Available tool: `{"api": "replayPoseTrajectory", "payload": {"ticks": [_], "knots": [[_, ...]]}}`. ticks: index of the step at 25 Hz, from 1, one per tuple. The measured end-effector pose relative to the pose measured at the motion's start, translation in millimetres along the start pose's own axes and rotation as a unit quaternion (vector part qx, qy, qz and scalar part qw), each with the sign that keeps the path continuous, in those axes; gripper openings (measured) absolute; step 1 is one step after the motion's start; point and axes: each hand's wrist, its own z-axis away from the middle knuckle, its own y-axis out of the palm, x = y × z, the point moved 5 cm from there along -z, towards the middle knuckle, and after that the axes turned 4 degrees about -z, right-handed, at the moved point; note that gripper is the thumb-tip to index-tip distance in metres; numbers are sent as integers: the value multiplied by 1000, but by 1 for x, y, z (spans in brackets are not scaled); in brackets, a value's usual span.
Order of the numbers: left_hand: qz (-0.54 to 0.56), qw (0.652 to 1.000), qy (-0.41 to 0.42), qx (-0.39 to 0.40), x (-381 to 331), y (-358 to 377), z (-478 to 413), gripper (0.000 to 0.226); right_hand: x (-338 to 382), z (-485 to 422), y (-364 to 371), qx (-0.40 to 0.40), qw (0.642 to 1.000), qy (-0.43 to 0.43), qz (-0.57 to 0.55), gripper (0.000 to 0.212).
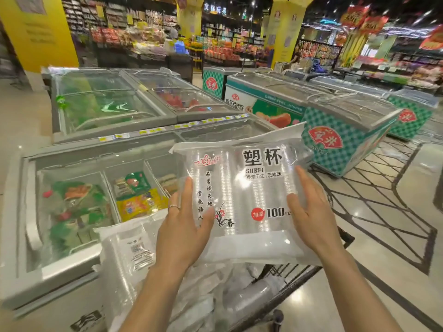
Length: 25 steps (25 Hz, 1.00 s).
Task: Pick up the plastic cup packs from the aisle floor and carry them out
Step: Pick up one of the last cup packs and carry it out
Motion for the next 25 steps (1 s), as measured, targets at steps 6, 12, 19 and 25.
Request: {"api": "replayPoseTrajectory", "payload": {"ticks": [6,12,19,25], "knots": [[-13,998,-25,63,28,56,-38,80,-19,-57,23,41,998,-22,44,57],[-6,995,-60,82,52,109,-58,80,-38,-106,55,117,990,-46,59,56],[-40,978,-193,69,89,167,-60,71,-65,-135,125,226,966,-41,117,55],[-161,955,-245,53,91,206,-61,89,-108,-154,153,310,932,-7,186,57]]}}
